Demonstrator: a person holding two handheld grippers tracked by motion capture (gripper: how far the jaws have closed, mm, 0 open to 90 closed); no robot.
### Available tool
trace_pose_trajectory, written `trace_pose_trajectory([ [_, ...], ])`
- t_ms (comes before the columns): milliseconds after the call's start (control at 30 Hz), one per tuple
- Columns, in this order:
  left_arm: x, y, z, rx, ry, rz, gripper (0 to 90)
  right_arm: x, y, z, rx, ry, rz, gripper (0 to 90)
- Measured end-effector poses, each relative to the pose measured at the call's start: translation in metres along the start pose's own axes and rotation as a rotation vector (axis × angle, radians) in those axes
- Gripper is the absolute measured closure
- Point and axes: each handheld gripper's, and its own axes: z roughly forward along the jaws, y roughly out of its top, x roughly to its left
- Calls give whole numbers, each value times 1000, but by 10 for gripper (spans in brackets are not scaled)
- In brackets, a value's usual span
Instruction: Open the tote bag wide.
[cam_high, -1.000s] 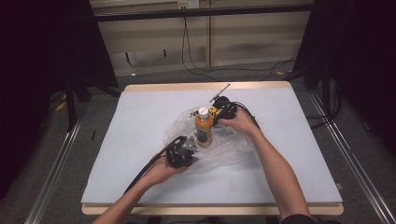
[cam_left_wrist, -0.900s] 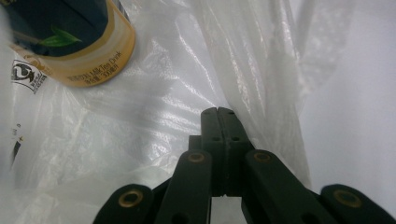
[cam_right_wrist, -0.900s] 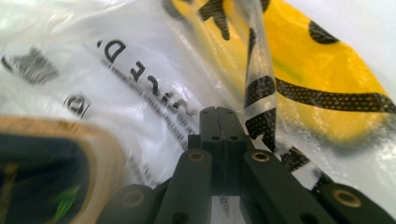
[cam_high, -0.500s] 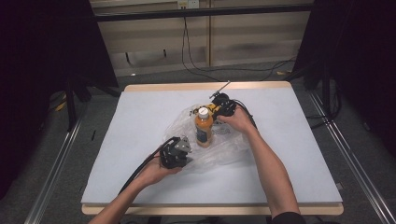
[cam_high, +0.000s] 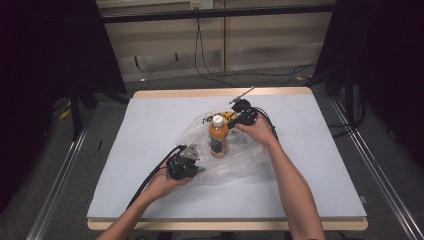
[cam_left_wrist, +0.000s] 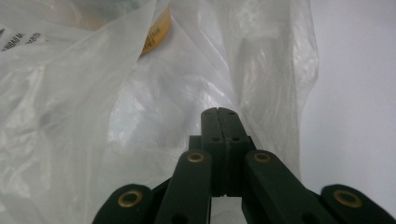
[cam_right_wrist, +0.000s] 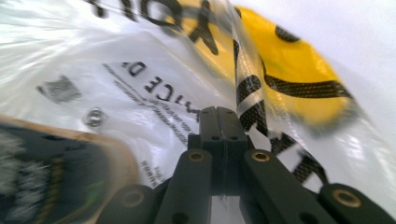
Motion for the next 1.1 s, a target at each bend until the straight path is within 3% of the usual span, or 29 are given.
trace_pose_trajectory([
  [133, 3, 0, -7, -72, -1, -43, 900, 5, 0, -10, -16, 15, -13, 900],
  [200, 3, 0, -9, -94, 4, -42, 900, 5, 0, -14, -32, 19, -23, 900],
  [500, 2, 4, -16, -148, 33, -58, 900, 13, 0, -28, -98, 42, -42, 900],
  [667, 0, 5, -18, -166, 33, -60, 900, 20, -1, -37, -120, 39, -78, 900],
  [833, 2, 6, -26, -223, 39, -71, 900, 20, -3, -53, -184, 46, -63, 900],
  [933, 2, 5, -30, -246, 50, -62, 900, 19, -8, -59, -186, 24, -63, 900],
  [967, 2, 4, -35, -281, 51, -70, 900, 18, -11, -61, -200, 21, -62, 900],
  [1100, 2, 2, -44, -329, 64, -83, 892, 17, -22, -74, -259, 29, -42, 900],
])
